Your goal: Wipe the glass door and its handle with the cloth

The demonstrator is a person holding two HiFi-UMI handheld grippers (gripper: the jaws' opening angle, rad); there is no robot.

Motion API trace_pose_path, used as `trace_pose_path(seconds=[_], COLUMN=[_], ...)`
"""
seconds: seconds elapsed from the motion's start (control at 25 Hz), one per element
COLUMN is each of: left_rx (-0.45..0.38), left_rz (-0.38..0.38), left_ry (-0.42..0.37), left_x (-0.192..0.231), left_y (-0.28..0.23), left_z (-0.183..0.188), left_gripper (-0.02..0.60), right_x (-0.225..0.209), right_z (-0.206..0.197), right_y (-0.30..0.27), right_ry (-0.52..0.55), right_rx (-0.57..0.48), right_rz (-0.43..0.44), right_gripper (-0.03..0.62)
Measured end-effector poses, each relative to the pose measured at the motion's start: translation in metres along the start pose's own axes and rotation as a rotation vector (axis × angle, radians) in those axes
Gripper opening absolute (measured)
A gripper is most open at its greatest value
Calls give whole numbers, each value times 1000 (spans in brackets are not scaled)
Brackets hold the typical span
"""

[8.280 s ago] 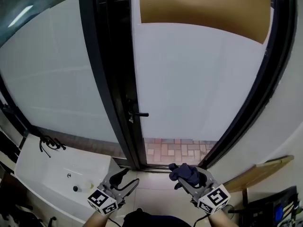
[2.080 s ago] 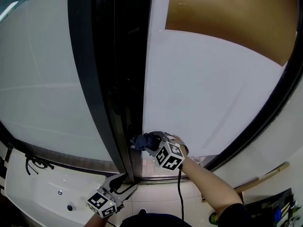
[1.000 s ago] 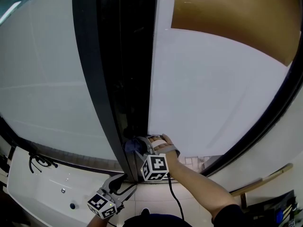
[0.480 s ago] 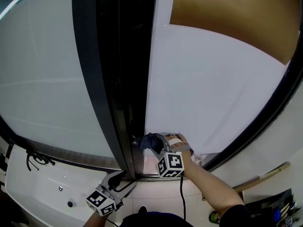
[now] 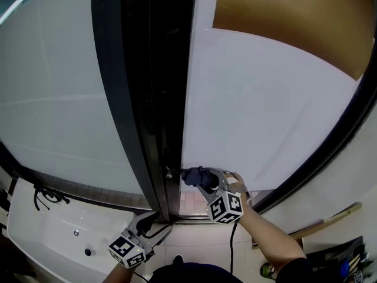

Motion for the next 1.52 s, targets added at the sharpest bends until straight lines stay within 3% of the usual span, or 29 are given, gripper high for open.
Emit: trace_pose_path(seconds=[0.2, 0.52, 0.76, 0.88, 1.16, 1.52], left_rx=[-3, 12, 25, 32, 34, 37], left_rz=[16, 33, 59, 64, 51, 24], left_ry=[13, 29, 49, 56, 59, 48], left_x=[9, 20, 32, 37, 43, 41], left_y=[9, 19, 27, 29, 23, 12], left_z=[-3, -4, -8, -12, -9, -6], left_gripper=[227, 227, 227, 227, 227, 227], right_x=[53, 49, 32, 35, 43, 62], right_z=[-3, 2, 13, 12, 10, -33], right_y=[-15, -76, -115, -122, -126, -116], right_ry=[-93, -690, -895, -908, -747, -790], right_rx=[-42, -108, -153, -154, -94, 17], right_rz=[122, 160, 132, 140, 186, 190], right_gripper=[201, 201, 199, 196, 195, 193])
Point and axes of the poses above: the fingertips, and each gripper's own axes: y backward along the fingers, x to its left, z out of its top, the point moved 5 cm from there along y, backward along the fingers, and after that the axes turned 10 degrees about y, right-handed, at the moved point
